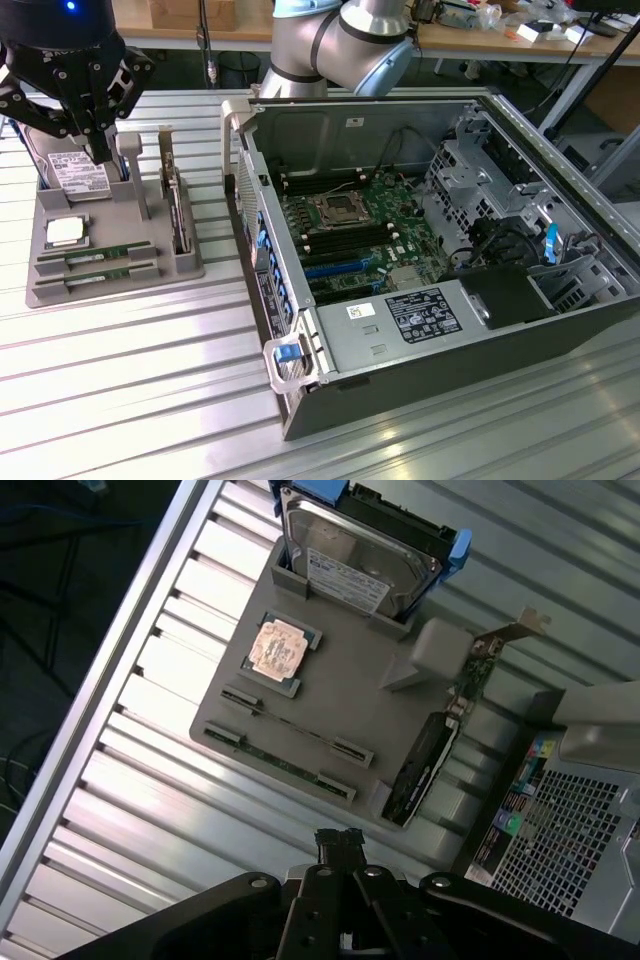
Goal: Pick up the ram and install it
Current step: 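Pick up the ram and move it above insertion slot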
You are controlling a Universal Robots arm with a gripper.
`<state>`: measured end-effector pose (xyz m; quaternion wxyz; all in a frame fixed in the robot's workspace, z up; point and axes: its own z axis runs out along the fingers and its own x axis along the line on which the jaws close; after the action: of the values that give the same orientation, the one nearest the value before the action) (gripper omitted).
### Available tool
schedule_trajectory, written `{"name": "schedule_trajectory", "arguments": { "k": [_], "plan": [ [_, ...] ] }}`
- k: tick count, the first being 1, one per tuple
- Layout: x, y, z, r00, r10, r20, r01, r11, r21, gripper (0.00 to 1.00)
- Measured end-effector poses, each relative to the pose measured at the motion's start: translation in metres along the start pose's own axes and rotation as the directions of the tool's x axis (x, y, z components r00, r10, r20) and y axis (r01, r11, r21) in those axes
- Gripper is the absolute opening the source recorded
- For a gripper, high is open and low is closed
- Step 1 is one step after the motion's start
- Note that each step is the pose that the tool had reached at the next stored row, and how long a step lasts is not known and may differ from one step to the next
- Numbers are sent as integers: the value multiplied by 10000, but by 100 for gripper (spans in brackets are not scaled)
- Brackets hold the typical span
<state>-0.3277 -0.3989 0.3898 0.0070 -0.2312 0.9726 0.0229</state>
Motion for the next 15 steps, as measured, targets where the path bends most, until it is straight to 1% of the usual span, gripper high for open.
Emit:
{"name": "schedule_trajectory", "arguments": {
  "k": [15],
  "plan": [
    [0, 0, 0, 9995, -324, -13, 324, 9995, -8, 10]
  ]
}}
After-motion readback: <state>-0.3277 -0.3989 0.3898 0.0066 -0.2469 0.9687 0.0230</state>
